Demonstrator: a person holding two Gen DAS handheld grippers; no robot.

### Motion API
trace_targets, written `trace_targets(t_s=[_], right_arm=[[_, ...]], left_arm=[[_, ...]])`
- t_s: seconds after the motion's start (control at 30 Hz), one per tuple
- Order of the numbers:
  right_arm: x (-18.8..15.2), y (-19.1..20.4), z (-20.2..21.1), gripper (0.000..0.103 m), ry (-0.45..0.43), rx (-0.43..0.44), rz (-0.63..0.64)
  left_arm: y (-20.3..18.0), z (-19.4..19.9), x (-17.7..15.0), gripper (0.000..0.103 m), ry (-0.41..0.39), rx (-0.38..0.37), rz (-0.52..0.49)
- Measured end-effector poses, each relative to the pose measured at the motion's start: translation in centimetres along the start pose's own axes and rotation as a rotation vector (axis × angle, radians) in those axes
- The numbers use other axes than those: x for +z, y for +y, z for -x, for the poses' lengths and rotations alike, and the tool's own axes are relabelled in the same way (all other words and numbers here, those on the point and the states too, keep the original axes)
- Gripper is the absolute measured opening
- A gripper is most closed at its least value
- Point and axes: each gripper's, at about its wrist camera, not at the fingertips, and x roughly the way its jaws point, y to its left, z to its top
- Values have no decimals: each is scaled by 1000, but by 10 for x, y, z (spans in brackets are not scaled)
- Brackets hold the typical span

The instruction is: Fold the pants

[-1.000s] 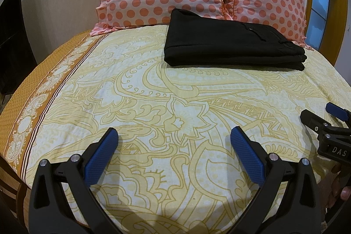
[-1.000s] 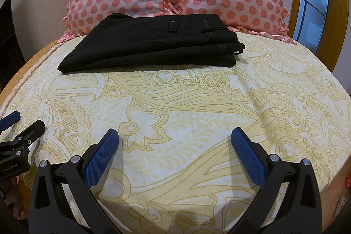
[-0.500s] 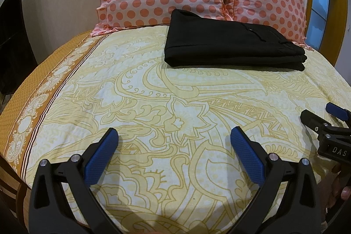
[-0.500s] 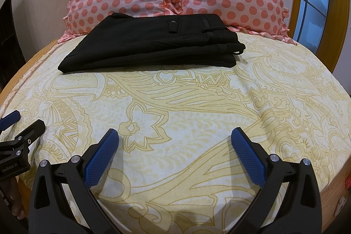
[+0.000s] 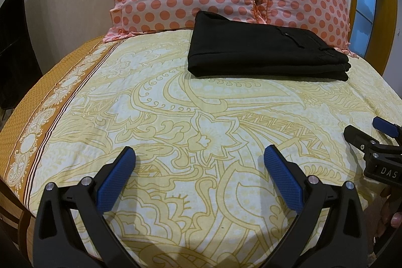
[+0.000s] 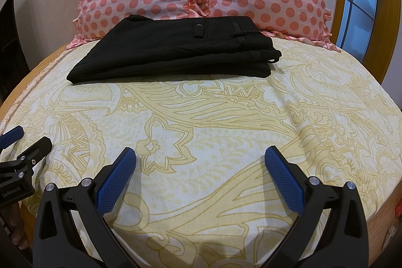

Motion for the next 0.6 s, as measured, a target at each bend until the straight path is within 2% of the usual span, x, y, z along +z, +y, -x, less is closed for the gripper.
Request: trace_targets(t_s=[0.6], right_arm=[[0,0,0,102,-1,-1,-1]], left_arm=[[-2,0,-1,101,-3,-1,-2]])
